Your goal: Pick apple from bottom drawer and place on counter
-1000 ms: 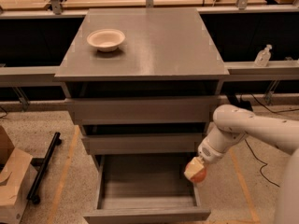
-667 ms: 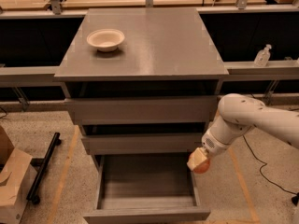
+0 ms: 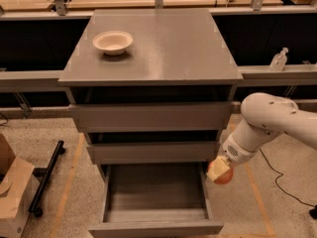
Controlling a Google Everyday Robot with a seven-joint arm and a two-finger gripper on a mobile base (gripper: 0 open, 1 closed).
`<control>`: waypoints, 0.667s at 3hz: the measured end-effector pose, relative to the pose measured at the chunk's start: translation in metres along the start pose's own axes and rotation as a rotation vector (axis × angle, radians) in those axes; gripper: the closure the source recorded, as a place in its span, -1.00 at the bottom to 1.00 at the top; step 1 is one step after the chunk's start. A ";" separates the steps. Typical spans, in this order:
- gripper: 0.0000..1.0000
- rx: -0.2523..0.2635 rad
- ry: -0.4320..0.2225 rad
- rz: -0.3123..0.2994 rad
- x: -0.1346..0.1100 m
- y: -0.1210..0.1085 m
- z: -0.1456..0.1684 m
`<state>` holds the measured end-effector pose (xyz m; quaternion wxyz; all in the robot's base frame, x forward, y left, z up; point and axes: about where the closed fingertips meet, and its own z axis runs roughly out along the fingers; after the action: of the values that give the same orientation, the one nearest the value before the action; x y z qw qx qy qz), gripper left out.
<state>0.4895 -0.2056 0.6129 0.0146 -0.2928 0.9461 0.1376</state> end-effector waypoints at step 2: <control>1.00 0.139 -0.122 -0.076 0.003 0.030 -0.150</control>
Offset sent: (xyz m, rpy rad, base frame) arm -0.0145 -0.0247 0.2755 -0.0633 -0.3653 0.0428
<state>0.4778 -0.2239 0.7645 0.0976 -0.3178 0.9389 0.0888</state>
